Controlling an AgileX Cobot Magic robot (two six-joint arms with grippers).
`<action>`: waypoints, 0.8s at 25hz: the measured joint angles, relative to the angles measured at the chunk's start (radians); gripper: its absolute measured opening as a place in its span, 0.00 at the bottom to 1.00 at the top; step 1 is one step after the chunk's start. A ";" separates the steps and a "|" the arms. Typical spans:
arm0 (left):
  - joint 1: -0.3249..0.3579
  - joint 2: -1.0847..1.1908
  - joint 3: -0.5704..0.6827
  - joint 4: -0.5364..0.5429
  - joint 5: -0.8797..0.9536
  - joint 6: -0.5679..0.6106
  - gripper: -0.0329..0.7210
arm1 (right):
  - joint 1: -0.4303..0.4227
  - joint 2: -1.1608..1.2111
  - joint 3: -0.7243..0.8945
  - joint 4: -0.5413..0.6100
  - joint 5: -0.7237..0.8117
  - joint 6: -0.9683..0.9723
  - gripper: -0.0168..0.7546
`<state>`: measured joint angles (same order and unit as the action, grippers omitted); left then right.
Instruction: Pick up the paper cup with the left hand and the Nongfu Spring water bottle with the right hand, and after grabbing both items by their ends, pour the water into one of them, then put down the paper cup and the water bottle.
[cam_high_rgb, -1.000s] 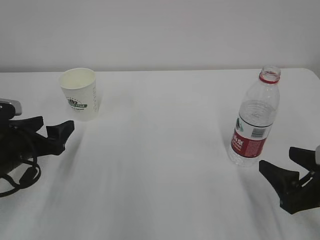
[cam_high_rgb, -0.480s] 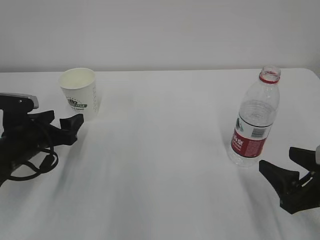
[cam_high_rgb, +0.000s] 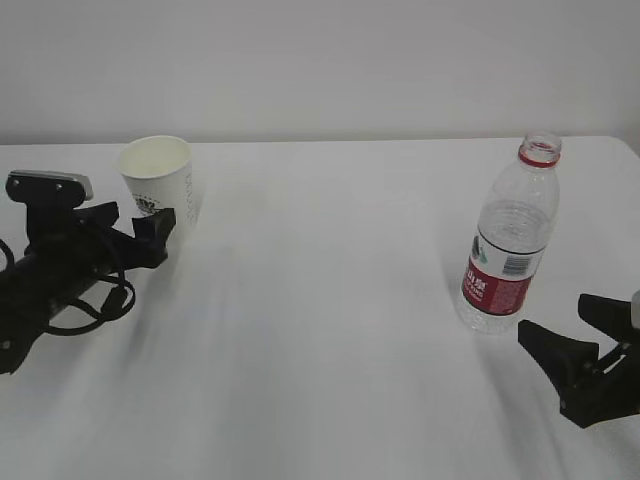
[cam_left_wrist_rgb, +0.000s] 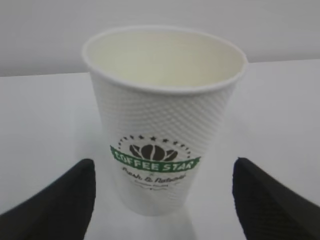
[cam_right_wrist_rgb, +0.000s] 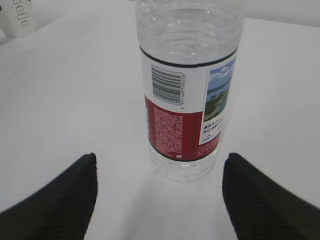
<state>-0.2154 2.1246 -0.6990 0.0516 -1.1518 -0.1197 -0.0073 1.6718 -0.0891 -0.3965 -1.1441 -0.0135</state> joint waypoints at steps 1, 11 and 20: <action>0.000 0.012 -0.006 0.005 0.000 0.008 0.86 | 0.000 0.000 0.000 0.000 0.000 0.000 0.79; 0.000 0.050 -0.018 0.013 0.000 0.086 0.86 | 0.000 0.000 0.000 0.000 0.000 0.002 0.79; 0.000 0.100 -0.029 0.005 0.000 0.094 0.86 | 0.000 0.000 0.000 0.000 0.000 0.013 0.79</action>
<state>-0.2154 2.2242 -0.7278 0.0568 -1.1518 -0.0259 -0.0073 1.6718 -0.0891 -0.3965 -1.1441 0.0000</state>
